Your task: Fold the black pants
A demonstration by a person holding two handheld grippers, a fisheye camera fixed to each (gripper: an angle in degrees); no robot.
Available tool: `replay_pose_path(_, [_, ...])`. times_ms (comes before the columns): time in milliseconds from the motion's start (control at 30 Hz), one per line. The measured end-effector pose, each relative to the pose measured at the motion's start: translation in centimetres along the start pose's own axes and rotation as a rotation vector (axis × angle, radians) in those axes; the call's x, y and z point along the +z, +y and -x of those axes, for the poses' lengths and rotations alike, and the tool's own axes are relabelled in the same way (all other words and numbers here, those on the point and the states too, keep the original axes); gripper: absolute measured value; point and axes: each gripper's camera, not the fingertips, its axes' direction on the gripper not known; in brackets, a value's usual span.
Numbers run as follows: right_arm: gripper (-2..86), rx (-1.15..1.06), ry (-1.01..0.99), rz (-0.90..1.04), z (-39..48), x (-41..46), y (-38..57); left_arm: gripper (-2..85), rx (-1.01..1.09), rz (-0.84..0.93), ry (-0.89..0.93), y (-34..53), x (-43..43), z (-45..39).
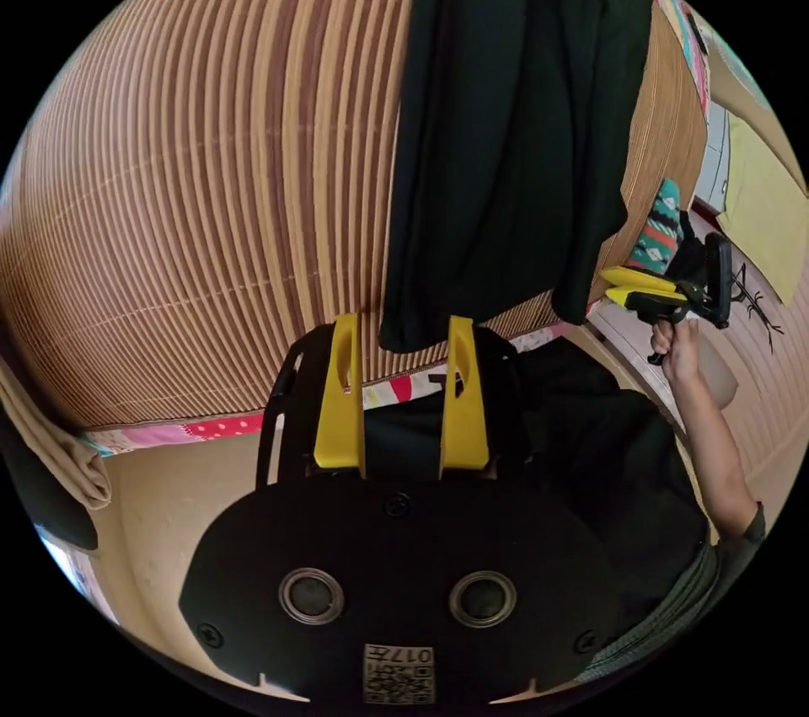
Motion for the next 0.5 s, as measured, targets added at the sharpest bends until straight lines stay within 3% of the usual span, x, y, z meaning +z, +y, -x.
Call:
replay_pose_path(133, [5.5, 0.17, -0.221, 0.014, -2.2, -1.9, 2.3, 6.0, -0.096, 0.023, -0.096, 0.9, -7.7, 1.8])
replay_pose_path(167, [4.5, 0.156, -0.389, 0.005, -2.7, -3.2, 3.0, 5.6, -0.058, 0.037, -0.081, 1.1, -8.9, 2.0])
replay_pose_path(267, [3.2, -0.023, -0.852, -0.002, -3.7, -7.4, 4.8, 5.0, 0.214, 0.089, 0.157, 3.3, -14.9, 3.8])
replay_pose_path(300, [3.0, -0.129, -1.009, -0.006, -4.4, -9.4, 6.1, 4.9, 0.293, 0.081, 0.34, 4.9, -17.6, 5.5])
replay_pose_path(367, [2.8, -0.253, -1.148, -0.035, -6.3, -12.6, 8.8, 4.8, 0.248, 0.024, 0.448, 7.2, -21.4, 9.7])
replay_pose_path(433, [2.7, -0.249, -1.108, -0.081, -9.4, -15.5, 12.0, 4.8, 0.058, -0.11, 0.348, 10.5, -26.0, 15.9])
replay_pose_path(500, [2.5, -0.035, -0.804, -0.157, -14.2, -18.3, 16.4, 4.8, -0.153, -0.231, 0.364, 12.8, -28.6, 20.5])
